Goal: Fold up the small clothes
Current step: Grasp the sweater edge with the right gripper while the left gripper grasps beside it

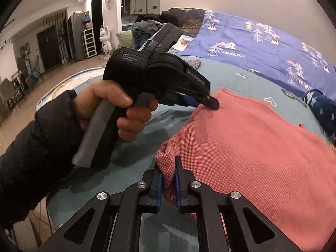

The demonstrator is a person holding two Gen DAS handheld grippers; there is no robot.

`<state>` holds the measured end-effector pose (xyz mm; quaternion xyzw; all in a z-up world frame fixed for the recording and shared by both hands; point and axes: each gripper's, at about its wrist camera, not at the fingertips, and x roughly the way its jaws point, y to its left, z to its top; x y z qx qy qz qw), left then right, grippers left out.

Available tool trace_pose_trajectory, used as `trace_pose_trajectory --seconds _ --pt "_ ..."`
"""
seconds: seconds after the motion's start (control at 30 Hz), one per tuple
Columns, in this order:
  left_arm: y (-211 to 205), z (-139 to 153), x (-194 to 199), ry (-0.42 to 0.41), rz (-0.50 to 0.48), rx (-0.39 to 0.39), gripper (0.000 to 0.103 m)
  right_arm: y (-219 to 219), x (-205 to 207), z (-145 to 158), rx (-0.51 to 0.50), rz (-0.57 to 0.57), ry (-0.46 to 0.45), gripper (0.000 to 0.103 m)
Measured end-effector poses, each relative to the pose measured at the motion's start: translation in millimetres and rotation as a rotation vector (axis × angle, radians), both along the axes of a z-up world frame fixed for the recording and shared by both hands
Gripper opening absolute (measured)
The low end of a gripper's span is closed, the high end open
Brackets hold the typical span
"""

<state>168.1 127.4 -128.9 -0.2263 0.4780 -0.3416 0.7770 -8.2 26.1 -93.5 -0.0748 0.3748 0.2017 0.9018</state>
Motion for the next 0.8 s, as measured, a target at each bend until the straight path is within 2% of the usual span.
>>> trace_pose_trajectory --seconds 0.1,0.4,0.8 --pt "-5.0 9.5 -6.0 -0.029 0.012 0.043 0.013 -6.9 2.7 3.1 0.045 -0.008 0.011 0.009" --pt "-20.4 43.3 -2.2 -0.067 0.013 0.093 0.012 -30.9 -5.7 22.6 0.147 -0.052 -0.037 0.009" --pt "-67.0 93.0 -11.5 -0.144 0.007 0.158 0.009 -96.0 -25.2 52.5 0.271 -0.143 -0.139 0.008"
